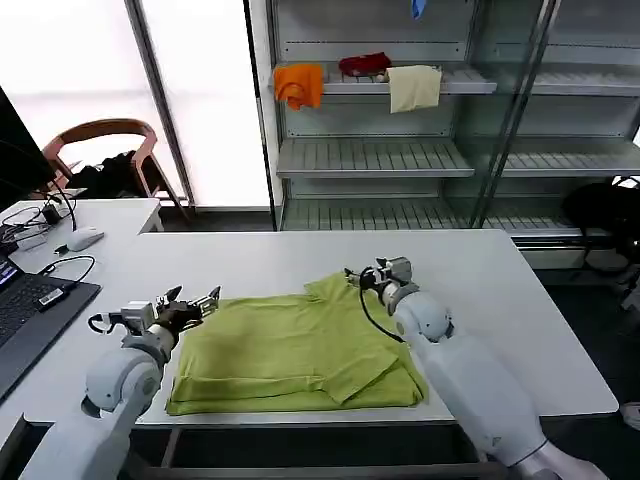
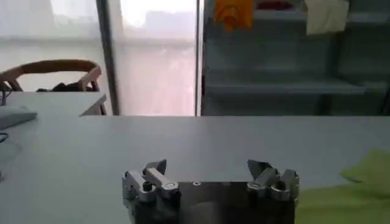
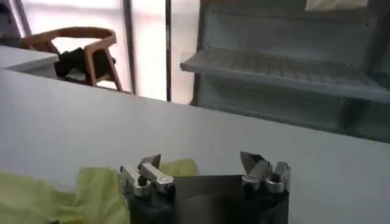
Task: Fold and organize the clothes.
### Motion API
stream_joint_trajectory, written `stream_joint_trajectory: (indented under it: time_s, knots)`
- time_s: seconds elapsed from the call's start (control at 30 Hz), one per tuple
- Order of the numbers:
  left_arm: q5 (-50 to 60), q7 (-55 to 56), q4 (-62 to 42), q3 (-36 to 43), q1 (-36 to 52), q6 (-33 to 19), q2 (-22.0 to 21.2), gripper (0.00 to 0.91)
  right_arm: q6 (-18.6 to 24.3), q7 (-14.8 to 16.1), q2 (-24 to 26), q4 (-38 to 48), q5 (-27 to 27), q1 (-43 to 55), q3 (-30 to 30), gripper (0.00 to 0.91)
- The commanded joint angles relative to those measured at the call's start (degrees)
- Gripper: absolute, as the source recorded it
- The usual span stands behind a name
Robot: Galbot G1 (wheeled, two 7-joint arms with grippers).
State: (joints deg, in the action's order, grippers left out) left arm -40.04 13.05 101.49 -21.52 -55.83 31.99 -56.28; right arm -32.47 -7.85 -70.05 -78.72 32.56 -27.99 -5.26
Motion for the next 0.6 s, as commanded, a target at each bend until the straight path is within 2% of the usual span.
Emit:
stream_joint_trajectory:
  time_s: [0.03, 0.4, 0.43, 0.47, 0.5, 0.53, 0.57, 0.6]
  knots:
    - [1.81, -2.46, -7.82, 1.63, 3.32, 1.22, 0.0, 0.907, -0.7, 2.27, -2.06, 5.87, -2.24, 2.68, -1.95, 0.907]
    - [1.33, -3.33, -10.33, 1.13, 3.36, 1.14, -0.87, 0.907, -0.69, 3.18, -2.36, 5.8, -3.02, 2.19, -2.1, 0.907]
    - [1.19, -3.38, -10.39, 1.07, 3.29, 1.12, -0.89, 0.786, -0.69, 3.46, -2.27, 5.65, -3.02, 1.8, -1.96, 0.907]
    - [1.22, -3.65, -10.26, 1.04, 2.97, 1.11, -0.83, 0.786, -0.7, 3.51, -2.15, 5.54, -3.03, 1.61, -1.94, 0.907]
    - [1.2, -3.79, -10.1, 1.03, 2.82, 1.1, -0.8, 0.595, -0.7, 3.79, -1.99, 5.47, -3.1, 1.38, -1.95, 0.907]
    - [1.26, -3.85, -9.92, 1.08, 2.6, 1.09, -0.77, 0.514, -0.68, 4.17, -1.66, 5.3, -3.2, 0.97, -1.94, 0.856]
    - [1.32, -3.97, -9.76, 1.06, 2.25, 1.08, -0.76, 0.322, -0.67, 4.22, -1.53, 5.21, -3.19, 0.66, -1.83, 0.725]
    - [1.32, -4.04, -9.5, 1.05, 2.15, 1.08, -0.74, 0.242, -0.67, 4.41, -1.41, 5.09, -3.2, 0.35, -1.73, 0.645]
